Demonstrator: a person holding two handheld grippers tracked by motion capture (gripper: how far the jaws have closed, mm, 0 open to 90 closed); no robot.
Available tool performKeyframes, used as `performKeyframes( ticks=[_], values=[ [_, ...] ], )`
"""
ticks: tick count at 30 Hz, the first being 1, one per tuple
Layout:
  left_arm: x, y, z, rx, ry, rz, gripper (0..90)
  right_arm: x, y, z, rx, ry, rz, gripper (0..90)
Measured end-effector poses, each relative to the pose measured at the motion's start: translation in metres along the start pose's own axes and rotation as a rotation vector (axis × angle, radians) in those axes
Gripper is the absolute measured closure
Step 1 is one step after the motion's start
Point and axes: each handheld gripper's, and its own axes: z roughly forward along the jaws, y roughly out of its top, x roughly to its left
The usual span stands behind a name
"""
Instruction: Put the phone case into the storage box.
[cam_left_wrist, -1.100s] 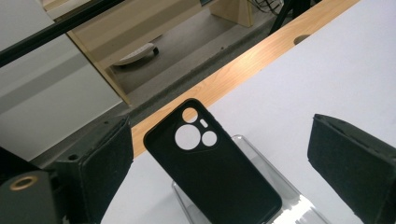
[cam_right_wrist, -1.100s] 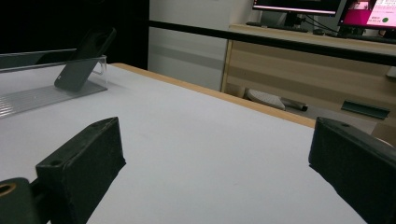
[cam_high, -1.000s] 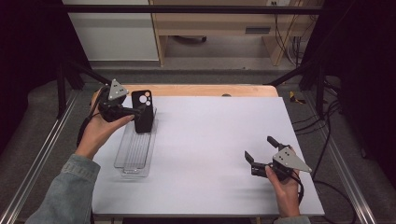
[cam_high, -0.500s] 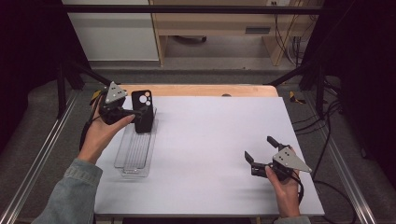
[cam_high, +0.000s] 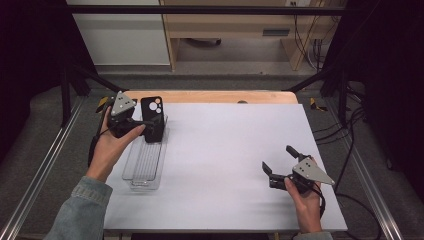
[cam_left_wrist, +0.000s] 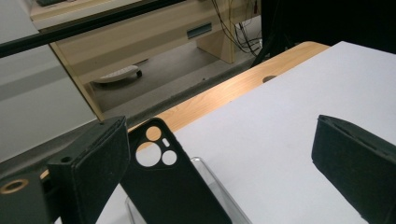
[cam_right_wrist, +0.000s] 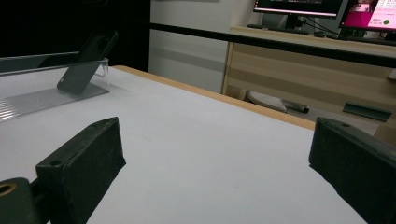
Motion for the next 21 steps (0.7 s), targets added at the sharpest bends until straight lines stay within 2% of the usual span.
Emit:
performKeyframes(
  ticks=[14, 21],
  values=[
    [-0.015, 0.005, 0.000, -0.033, -0.040, -0.002, 3.0, 0.000, 0.000, 0.000, 0.000, -0.002, 0.002, 3.4],
    [-0.023, 0.005, -0.001, -0.069, -0.071, -0.028, 2.9, 0.000, 0.000, 0.000, 0.003, -0.003, 0.002, 3.4]
  ],
)
